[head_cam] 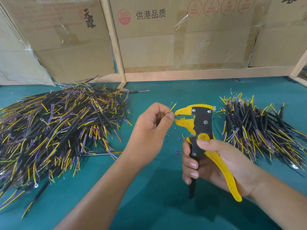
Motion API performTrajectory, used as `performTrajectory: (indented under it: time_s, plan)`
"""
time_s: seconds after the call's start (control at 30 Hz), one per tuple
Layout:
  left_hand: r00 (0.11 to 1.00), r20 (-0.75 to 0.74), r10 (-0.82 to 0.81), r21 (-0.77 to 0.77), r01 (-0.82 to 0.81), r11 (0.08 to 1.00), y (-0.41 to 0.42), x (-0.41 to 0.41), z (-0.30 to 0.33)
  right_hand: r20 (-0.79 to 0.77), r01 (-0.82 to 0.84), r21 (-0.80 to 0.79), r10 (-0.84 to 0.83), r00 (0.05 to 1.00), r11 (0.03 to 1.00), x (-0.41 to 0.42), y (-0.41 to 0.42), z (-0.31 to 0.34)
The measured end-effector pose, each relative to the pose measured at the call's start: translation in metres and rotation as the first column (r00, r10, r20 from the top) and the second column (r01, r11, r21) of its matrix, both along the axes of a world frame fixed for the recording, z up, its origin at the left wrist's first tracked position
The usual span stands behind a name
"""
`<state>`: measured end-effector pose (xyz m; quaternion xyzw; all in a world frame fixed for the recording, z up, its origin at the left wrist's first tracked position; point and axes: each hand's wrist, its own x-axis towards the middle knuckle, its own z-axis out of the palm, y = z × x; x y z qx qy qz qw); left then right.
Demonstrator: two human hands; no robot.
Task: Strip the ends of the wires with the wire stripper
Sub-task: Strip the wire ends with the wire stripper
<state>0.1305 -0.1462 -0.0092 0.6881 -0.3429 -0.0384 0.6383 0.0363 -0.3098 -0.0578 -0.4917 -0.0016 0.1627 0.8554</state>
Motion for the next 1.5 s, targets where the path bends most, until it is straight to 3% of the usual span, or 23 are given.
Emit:
performTrajectory:
  time_s: [0.4,0.63,0.73,1.03,1.23,1.37,1.5]
  plan:
    - [0.998,-0.056,-0.042,-0.020,0.041,0.999,-0.002,-0.002,-0.001,0.052,0.081,-0.156,-0.074,0.996,0.984,-0.012,0.006,0.013]
    - [0.997,-0.067,-0.035,-0.024,0.034,0.999,-0.005,-0.002,-0.007,0.037,0.097,-0.110,-0.094,0.995,0.989,-0.014,0.008,0.023]
    - [0.999,-0.037,-0.017,-0.017,0.017,1.000,-0.005,-0.002,-0.008,-0.013,0.105,-0.021,-0.105,0.994,0.994,-0.014,0.009,0.027]
    - [0.982,0.190,0.009,0.023,-0.014,1.000,-0.003,-0.006,-0.008,0.001,0.139,-0.068,-0.139,0.990,0.988,-0.016,0.005,0.032]
    - [0.974,0.228,0.009,0.045,-0.020,0.999,-0.004,-0.004,-0.009,0.011,0.143,-0.094,-0.143,0.990,0.985,-0.016,0.005,0.032]
    - [0.976,0.186,0.115,-0.003,-0.117,0.993,0.000,0.005,-0.004,0.018,0.295,-0.070,-0.295,0.955,0.953,-0.007,-0.014,0.037]
    - [0.941,0.304,0.151,0.063,-0.178,0.982,0.007,0.011,-0.003,0.037,0.395,0.068,-0.398,0.916,0.916,0.006,-0.035,0.033]
